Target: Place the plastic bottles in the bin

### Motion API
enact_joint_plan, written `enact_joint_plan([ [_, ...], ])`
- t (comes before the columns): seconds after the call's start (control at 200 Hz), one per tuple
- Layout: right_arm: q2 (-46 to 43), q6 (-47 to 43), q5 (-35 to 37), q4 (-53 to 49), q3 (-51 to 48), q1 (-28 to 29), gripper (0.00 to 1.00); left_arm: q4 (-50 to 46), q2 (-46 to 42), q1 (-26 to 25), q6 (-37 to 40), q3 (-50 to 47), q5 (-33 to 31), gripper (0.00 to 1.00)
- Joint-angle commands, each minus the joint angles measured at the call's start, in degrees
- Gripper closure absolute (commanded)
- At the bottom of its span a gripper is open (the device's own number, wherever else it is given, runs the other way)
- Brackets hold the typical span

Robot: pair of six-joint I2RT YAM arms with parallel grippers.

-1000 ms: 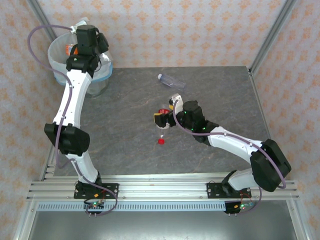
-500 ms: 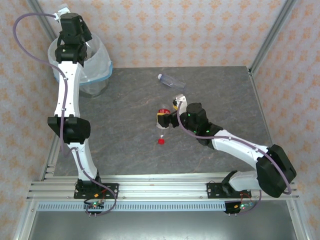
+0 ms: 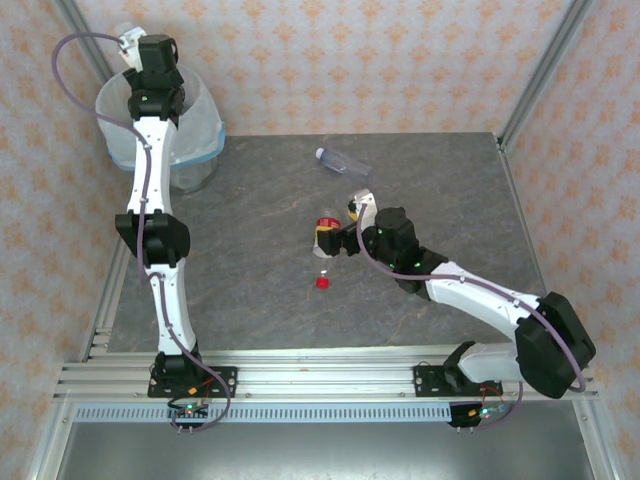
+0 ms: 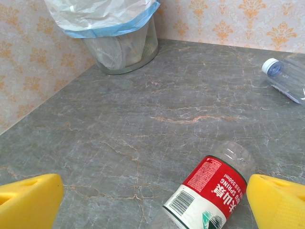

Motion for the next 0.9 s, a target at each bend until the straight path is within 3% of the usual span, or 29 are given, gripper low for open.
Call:
enact_joint_plan([
  [0.0, -1.56, 0.39, 1.22, 0.39, -0.86, 0.39, 0.01, -1.16, 0.25, 1.12, -3.59, 1.85, 3.09, 1.00],
  [0.25, -0.58, 0.62, 0.70, 0.41, -0.18, 0.38, 0.01, -4.10, 2.70, 1.12, -5.60, 1.98, 10.03, 1.00],
  [0.285, -0.39, 0.64, 0.66, 0.30, -0.10, 0.40, 0.01, -4.06, 2.84, 1.12, -5.65, 1.98, 10.62, 0.89],
  [0.38, -0.24, 0.48, 0.61, 0.08, 0.27, 0.40, 0.01, -3.75, 3.09, 1.12, -5.80, 2.86, 11.50, 0.37],
  [0.475, -0.17, 0.47, 0.61, -0.21, 0.43, 0.36, 0.01, -3.85, 2.99, 1.08, -5.89, 4.81, 13.77, 0.18],
  [0.606, 0.01, 1.00, 1.05, -0.55, 0.61, 0.36, 0.01, -3.52, 1.31, 1.06, -6.32, 5.39, 17.37, 0.08],
  [0.891, 0.97, 1.76, 2.12, -0.23, 0.89, 0.35, 0.01, -7.56, -2.22, 0.97, -5.91, 5.39, 23.35, 0.00],
])
